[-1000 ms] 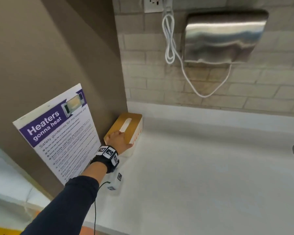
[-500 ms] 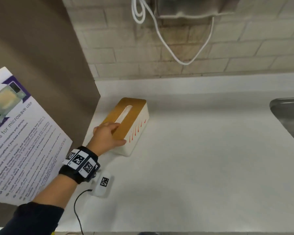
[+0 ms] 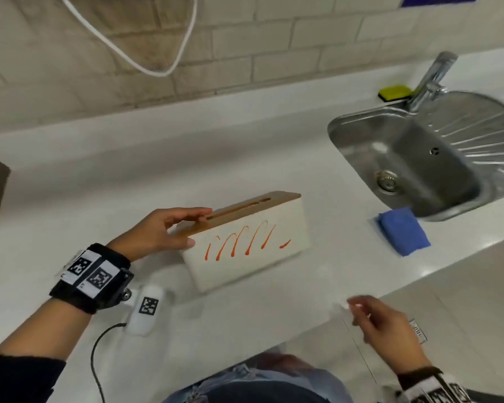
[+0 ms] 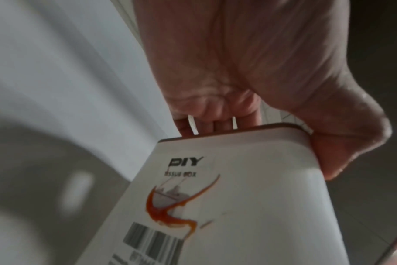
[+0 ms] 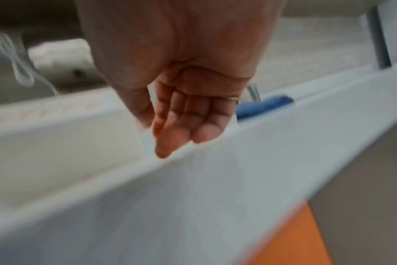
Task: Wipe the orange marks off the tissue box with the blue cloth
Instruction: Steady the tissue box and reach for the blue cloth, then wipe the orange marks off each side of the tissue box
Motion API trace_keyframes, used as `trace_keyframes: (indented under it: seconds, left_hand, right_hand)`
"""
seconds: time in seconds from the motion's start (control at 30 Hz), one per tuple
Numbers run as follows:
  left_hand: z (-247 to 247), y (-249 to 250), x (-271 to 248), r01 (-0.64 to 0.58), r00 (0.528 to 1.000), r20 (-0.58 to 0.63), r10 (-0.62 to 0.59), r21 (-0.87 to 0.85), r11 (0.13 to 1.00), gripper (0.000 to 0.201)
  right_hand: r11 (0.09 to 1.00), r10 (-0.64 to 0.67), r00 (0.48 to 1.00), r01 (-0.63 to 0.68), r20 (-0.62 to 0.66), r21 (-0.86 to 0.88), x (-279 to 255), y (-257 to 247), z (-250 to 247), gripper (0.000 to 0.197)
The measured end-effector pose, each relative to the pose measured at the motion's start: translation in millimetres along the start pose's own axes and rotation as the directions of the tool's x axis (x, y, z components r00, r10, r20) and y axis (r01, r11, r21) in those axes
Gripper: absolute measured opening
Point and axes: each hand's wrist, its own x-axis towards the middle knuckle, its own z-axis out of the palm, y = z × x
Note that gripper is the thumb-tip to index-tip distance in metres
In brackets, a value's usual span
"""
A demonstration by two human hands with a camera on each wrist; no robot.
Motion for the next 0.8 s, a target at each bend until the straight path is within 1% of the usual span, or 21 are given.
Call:
trace_keyframes:
  seconds: [0.03, 0.07, 0.1, 0.13, 0.17, 0.2, 0.27, 0.3, 0.33, 0.37, 0.43, 0.53, 0.57, 0.6, 0.67, 0.7, 0.77, 0.8]
  left_hand:
    - [4.0, 2.0, 6.3, 0.007, 1.0, 0.019, -0.006, -0.004, 1.0, 0.06]
    - [7.1, 3.0, 11.1, 0.014, 0.999, 0.034, -0.013, -0.013, 1.0, 0.058]
    - [9.6, 4.0, 14.7, 0.017, 0.999, 0.045, -0.016, -0.023, 1.0, 0.057]
    - [11.8, 4.9, 16.9, 0.015, 0.999, 0.05, -0.013, -0.039, 0.999, 0.057]
    - [13.8, 5.7, 18.0, 0.013, 0.999, 0.046, -0.011, -0.059, 0.998, 0.059]
    - [15.3, 5.7, 18.6, 0.015, 0.999, 0.032, -0.012, -0.087, 0.996, 0.062]
    - [17.4, 6.0, 18.2, 0.021, 1.0, -0.001, -0.021, -0.137, 0.99, 0.065]
    - [17.6, 6.8, 18.3, 0.025, 1.0, -0.013, -0.027, -0.144, 0.989, 0.063]
    - [17.7, 7.7, 18.9, 0.031, 0.999, -0.02, -0.034, -0.138, 0.99, 0.061]
    - [17.1, 8.6, 19.6, 0.037, 0.999, -0.019, -0.04, -0.12, 0.992, 0.058]
    - [15.8, 9.1, 20.7, 0.054, 0.998, -0.01, -0.055, -0.081, 0.995, 0.055]
    - [14.8, 8.9, 20.5, 0.055, 0.998, -0.002, -0.055, -0.082, 0.995, 0.052]
    - [14.4, 9.6, 20.6, 0.049, 0.999, 0.002, -0.05, -0.089, 0.995, 0.05]
    - [14.0, 10.3, 20.9, 0.045, 0.999, 0.013, -0.044, -0.095, 0.994, 0.046]
    - [15.0, 12.9, 21.7, 0.042, 0.998, 0.048, -0.038, -0.094, 0.995, 0.045]
    - [16.4, 14.9, 22.2, 0.044, 0.997, 0.06, -0.039, -0.092, 0.995, 0.046]
    - [20.7, 17.8, 23.5, 0.043, 0.997, 0.067, -0.037, -0.087, 0.995, 0.053]
    - [23.8, 18.0, 24.1, 0.039, 0.997, 0.065, -0.033, -0.08, 0.996, 0.056]
  right_hand:
    - [0.998, -0.052, 0.99, 0.057, -0.129, 0.036, 10.8, -6.7, -15.6, 0.014]
    - [0.994, -0.08, 0.965, 0.095, -0.251, 0.049, 26.0, -7.2, -27.0, 0.016]
    - [0.991, -0.106, 0.933, 0.128, -0.345, 0.043, 47.0, -5.1, -38.7, 0.018]
    - [0.989, -0.143, 0.902, 0.143, -0.408, -0.029, 69.2, -3.2, -49.3, 0.021]
    - [0.986, -0.153, 0.897, 0.107, -0.416, -0.131, 92.5, 1.6, -56.9, 0.028]
    - [0.972, -0.132, 0.915, 0.045, -0.382, -0.229, 113.4, 8.4, -61.6, 0.036]
    - [0.921, -0.055, 0.969, -0.044, -0.241, -0.387, 144.2, 21.9, -63.3, 0.051]
    - [0.897, -0.034, 0.985, -0.045, -0.171, -0.44, 154.2, 26.7, -62.9, 0.056]
    - [0.877, -0.03, 0.991, -0.036, -0.131, -0.479, 161.4, 29.7, -62.5, 0.059]
    - [0.873, -0.039, 0.99, -0.032, -0.134, -0.487, 167.8, 32.6, -62.7, 0.059]
    - [0.891, -0.002, 0.984, -0.081, -0.181, -0.447, 177.8, 31.4, -65.6, 0.06]
    - [0.917, 0.159, 0.949, -0.244, -0.273, -0.316, 189.1, 29.4, -71.0, 0.069]
    - [0.919, 0.2, 0.94, -0.278, -0.278, -0.279, 191.6, 27.1, -74.9, 0.065]
    - [0.924, 0.222, 0.935, -0.292, -0.276, -0.248, 192.2, 23.2, -79.2, 0.054]
    - [0.951, 0.223, 0.935, -0.27, -0.276, -0.149, 183.5, 11.7, -86.6, 0.028]
    - [0.966, 0.206, 0.936, -0.241, -0.285, -0.091, 175.2, 4.9, -89.2, 0.02]
    - [0.988, 0.154, 0.935, -0.156, -0.32, 0.019, 154.2, -13.7, -91.8, 0.012]
    - [0.99, 0.123, 0.935, -0.093, -0.331, 0.106, 141.0, -25.7, -90.7, 0.008]
